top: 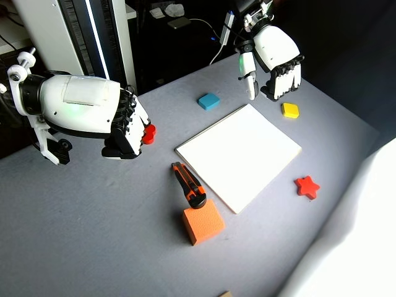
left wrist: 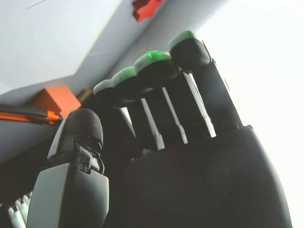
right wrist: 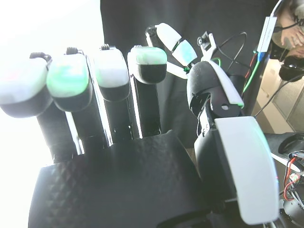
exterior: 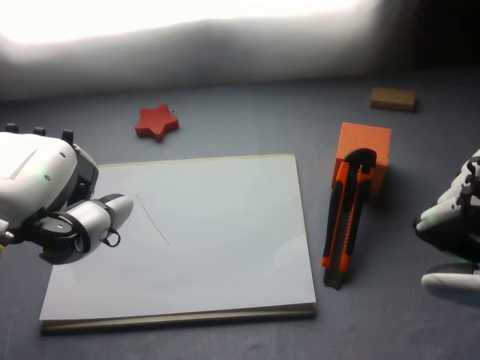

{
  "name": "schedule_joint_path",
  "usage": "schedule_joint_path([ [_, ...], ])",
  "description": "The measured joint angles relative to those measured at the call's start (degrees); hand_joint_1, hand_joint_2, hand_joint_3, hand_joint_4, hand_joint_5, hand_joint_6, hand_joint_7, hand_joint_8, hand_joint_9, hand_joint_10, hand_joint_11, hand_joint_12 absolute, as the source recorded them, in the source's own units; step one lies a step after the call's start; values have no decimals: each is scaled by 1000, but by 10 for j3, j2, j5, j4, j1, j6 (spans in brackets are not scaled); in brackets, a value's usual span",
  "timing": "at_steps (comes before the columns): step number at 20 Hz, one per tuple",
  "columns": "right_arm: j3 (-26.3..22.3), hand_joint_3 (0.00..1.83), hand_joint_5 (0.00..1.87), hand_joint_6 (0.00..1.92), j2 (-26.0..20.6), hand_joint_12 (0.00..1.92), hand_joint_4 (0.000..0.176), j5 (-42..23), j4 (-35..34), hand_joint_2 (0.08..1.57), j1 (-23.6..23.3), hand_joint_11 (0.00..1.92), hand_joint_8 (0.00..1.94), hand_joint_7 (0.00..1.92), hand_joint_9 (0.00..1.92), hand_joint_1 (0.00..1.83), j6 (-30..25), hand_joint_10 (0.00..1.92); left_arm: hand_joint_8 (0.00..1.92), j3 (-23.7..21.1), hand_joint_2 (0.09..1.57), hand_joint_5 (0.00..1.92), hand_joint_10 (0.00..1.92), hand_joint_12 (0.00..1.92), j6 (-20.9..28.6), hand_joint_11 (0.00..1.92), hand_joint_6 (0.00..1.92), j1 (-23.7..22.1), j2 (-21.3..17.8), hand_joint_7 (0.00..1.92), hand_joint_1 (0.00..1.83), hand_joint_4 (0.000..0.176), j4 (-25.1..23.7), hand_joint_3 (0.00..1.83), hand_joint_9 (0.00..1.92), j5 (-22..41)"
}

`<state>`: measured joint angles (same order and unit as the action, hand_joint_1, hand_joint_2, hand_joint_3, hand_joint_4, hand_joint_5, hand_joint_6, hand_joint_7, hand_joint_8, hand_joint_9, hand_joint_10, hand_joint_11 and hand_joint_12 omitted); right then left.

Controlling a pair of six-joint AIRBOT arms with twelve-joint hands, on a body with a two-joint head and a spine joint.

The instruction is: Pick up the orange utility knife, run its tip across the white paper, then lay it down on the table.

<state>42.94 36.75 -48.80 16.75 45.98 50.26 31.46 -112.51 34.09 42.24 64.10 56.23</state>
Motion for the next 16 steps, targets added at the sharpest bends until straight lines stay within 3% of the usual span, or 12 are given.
schedule_joint_path([
  [3,12,16,42,1,2,401,0,7,-12,1043,5,0,0,124,100,218,0,13,2,-1,1156,0,36,531,-10,0,0,-2,0,65,135,41,10,15,86,-3],
  [11,81,1,36,3,48,473,0,-24,-11,1039,11,0,1,136,122,286,0,7,1,-2,1172,12,10,514,-10,0,2,-2,0,91,218,40,6,4,112,-10],
  [12,88,0,6,0,52,409,0,-35,-11,1002,11,0,0,86,90,582,1,3,0,-2,1175,9,8,532,-9,0,0,-1,0,88,215,45,6,3,114,-13],
  [13,95,0,0,0,59,203,0,-48,-12,980,11,0,0,35,53,948,8,1,0,-2,1176,8,9,538,-1,0,0,5,0,88,217,46,0,3,119,-13],
  [14,101,0,0,0,66,148,0,-57,-10,995,11,0,0,0,26,1125,27,0,1,-2,1177,9,6,523,7,0,0,7,0,91,222,46,2,2,116,-14],
  [16,124,8,0,0,84,24,0,-73,32,1029,5,0,0,0,1,1190,68,0,1,1,1180,3,7,536,19,0,0,13,0,93,207,46,-2,2,125,-15],
])
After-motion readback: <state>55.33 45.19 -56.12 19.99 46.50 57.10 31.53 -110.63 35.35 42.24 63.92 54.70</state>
